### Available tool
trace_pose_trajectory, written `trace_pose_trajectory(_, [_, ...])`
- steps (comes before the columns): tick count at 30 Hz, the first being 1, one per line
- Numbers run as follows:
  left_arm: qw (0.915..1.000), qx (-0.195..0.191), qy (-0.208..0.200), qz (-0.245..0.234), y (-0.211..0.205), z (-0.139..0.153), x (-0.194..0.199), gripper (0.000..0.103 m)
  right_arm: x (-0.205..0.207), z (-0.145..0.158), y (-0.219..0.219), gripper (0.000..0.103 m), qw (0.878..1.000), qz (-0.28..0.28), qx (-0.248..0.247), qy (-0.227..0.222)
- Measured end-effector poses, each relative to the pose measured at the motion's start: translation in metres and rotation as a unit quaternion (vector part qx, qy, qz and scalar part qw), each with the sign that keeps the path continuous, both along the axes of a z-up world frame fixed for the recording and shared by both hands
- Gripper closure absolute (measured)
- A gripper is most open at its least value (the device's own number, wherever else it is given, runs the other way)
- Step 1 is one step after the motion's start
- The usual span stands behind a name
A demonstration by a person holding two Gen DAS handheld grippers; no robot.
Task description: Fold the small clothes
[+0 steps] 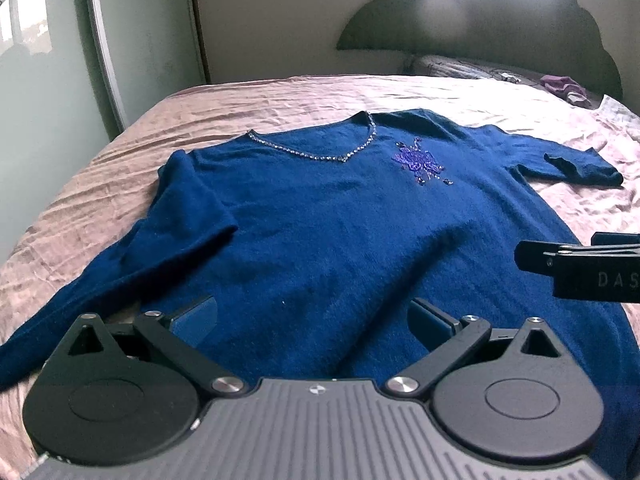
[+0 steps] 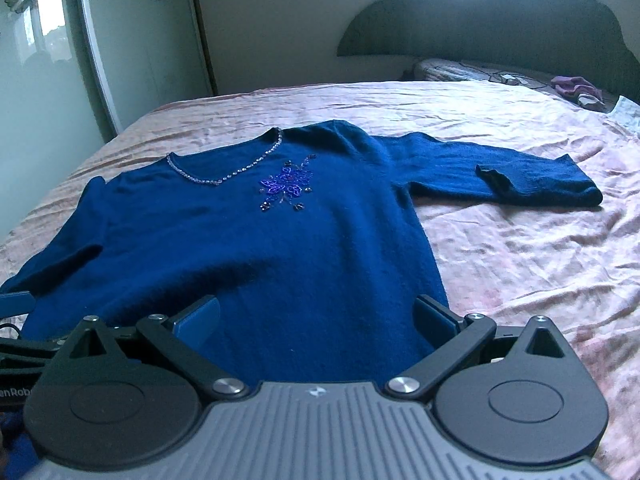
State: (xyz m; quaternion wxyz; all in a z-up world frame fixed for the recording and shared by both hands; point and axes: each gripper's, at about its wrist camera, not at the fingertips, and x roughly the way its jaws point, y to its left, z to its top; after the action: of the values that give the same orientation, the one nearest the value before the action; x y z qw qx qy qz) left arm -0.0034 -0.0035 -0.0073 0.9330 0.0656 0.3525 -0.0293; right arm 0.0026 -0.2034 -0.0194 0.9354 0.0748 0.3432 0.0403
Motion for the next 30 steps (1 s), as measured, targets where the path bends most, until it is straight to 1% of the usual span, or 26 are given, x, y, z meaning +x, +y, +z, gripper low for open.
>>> trace_pose_trajectory(7, [0.9998,-0.018,0.009,-0.001,0.0039,-0.0022,0.001,0.0,-0.0006,-0.0001,0.0001,0.0,1.0,-0.003,-0.003,0.0])
trace_pose_trajectory(30, [1.0,-0.002,0.007,-0.002,0.0,-0.0043,-0.0003,0.0,-0.0002,-0.0031,0.0018,0.0,1.0,0.003,-0.004,0.001])
